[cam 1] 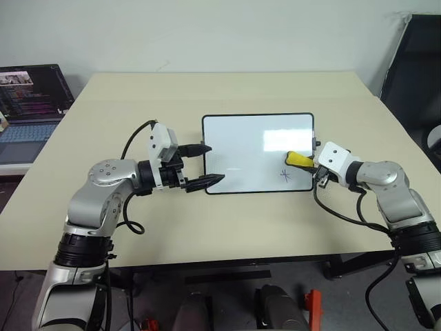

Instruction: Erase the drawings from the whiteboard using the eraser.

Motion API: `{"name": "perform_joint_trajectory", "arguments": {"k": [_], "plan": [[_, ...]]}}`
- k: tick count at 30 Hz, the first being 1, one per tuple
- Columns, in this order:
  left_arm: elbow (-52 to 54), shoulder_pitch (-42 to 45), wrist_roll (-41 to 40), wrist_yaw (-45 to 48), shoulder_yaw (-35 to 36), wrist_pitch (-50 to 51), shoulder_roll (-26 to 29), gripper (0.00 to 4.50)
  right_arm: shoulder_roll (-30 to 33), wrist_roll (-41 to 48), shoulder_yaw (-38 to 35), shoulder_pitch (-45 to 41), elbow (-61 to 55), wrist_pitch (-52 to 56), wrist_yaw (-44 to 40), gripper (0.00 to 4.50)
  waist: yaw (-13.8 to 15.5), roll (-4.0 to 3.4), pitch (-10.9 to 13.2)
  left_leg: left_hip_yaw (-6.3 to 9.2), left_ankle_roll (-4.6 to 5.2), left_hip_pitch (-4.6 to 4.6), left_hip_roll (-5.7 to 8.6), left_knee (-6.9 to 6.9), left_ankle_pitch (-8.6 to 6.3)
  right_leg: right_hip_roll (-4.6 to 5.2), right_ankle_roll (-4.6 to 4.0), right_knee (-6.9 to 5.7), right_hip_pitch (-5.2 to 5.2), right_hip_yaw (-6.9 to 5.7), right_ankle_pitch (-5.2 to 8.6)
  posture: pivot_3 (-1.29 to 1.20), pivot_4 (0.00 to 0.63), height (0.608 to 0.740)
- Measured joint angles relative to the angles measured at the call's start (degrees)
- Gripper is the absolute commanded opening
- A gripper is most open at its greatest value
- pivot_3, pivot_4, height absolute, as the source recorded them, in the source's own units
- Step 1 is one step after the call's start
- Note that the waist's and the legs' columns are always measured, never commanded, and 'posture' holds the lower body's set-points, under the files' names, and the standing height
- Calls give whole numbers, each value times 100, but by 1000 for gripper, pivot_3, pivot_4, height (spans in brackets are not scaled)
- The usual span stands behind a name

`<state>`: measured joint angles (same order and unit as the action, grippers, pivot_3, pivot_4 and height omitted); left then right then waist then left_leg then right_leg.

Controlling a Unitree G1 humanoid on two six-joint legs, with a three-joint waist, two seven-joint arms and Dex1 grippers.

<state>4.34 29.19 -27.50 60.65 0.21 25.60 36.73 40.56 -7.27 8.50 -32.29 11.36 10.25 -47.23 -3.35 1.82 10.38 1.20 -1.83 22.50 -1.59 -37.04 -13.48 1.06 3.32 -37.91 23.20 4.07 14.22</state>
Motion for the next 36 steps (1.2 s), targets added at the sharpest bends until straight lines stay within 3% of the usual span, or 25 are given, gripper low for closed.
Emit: {"name": "perform_joint_trajectory", "arguments": {"k": [25, 36], "plan": [[-42, 13, 120, 27, -35, -14, -91, 4500, 95, -268, 134, 35, -398, 330, -111, 836, 5, 0, 1, 3, 0, 9, 0, 4, 0, 0, 0, 8, 5, -4, 2, 0, 150, 740], [-51, 38, 123, 77, -94, -94, -91, 4500, 72, -506, 124, -450, 269, -92, 751, 835, -1, 0, 1, -3, 0, 6, 0, -3, 1, 0, 0, 8, 2, 3, -2, 0, 150, 740]]}}
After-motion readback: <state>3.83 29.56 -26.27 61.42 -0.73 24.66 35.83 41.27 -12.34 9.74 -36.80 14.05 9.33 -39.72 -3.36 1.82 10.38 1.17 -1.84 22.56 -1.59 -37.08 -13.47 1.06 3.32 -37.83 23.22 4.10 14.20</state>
